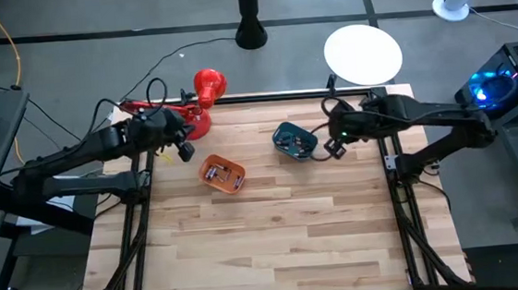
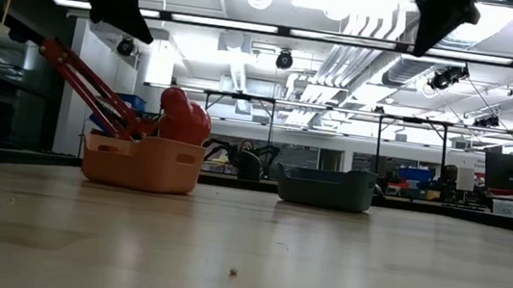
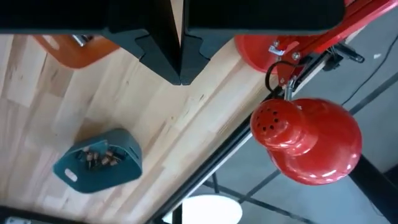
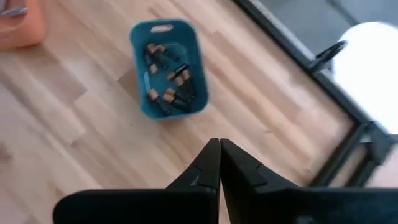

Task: Sort batteries
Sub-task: Adjust the bins

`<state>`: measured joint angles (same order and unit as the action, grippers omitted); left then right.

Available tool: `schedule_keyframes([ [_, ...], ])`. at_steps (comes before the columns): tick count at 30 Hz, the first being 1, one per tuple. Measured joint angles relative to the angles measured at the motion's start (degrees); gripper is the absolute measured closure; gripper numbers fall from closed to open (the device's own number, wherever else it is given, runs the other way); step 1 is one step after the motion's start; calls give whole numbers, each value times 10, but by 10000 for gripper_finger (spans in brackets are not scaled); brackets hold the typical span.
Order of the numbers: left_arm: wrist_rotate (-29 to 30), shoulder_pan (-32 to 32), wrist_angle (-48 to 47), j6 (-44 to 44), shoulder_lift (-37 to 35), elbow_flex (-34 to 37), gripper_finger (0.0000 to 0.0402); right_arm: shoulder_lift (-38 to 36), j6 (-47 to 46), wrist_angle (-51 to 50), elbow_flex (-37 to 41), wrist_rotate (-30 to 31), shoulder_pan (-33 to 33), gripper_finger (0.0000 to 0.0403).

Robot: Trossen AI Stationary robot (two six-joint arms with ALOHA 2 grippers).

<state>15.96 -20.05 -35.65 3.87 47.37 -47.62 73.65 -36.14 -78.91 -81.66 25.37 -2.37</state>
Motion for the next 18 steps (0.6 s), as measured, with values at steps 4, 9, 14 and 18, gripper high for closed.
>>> schedule_keyframes([
  [4, -9, -7, 32, -6, 3, 35, 401, -95, -16, 105, 129, -36, 6, 402],
  [9, -23, -24, 117, 48, 9, 111, 401, -215, -75, 266, 317, -127, 9, 402],
  [14, -70, -38, 247, 46, 58, 150, 401, -275, -116, 396, 440, -159, 9, 402],
  [18, -78, -43, 241, 50, 132, 152, 401, -277, -112, 532, 499, -175, 9, 403],
])
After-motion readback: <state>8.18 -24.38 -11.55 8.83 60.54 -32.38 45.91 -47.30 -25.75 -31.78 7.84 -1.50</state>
